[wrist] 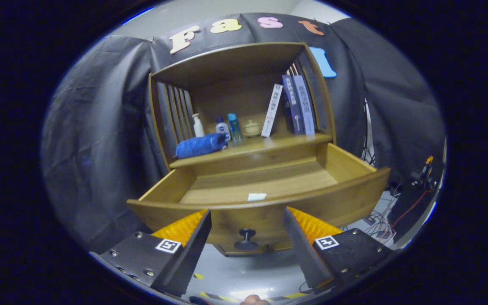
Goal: Pull open the drawer, take out the items inside it, and place them on the countertop above the cabinet.
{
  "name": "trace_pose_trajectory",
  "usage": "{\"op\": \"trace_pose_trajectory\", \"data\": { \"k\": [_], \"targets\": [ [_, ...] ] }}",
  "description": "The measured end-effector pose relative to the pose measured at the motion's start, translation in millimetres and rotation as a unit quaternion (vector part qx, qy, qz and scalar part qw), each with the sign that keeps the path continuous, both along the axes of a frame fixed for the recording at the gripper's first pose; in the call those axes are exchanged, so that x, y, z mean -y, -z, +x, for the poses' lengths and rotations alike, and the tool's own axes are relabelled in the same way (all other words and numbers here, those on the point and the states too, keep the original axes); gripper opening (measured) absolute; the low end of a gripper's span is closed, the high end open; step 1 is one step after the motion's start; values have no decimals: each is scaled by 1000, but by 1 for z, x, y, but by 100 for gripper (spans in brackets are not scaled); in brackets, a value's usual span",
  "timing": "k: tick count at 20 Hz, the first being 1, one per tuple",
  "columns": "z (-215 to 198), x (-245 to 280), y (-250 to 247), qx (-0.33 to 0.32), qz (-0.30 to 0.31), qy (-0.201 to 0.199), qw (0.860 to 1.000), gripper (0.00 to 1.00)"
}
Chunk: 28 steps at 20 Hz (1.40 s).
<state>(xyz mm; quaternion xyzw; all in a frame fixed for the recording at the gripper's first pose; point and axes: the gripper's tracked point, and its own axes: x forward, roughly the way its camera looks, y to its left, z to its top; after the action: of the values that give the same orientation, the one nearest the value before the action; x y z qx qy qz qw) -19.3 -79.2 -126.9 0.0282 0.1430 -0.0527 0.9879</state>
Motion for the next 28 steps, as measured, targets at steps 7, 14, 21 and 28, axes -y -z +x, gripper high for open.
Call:
{"op": "trace_pose_trajectory", "data": {
  "k": [7,14,21,28],
  "targets": [
    [61,-15,-62,-12,-35,-21,999,99],
    [118,-31,-22,-131,-53,-42,989,99],
    [139,-10,70,-275,-117,-36,954,99],
    [141,23,126,-385,-57,49,920,85]
  ]
}}
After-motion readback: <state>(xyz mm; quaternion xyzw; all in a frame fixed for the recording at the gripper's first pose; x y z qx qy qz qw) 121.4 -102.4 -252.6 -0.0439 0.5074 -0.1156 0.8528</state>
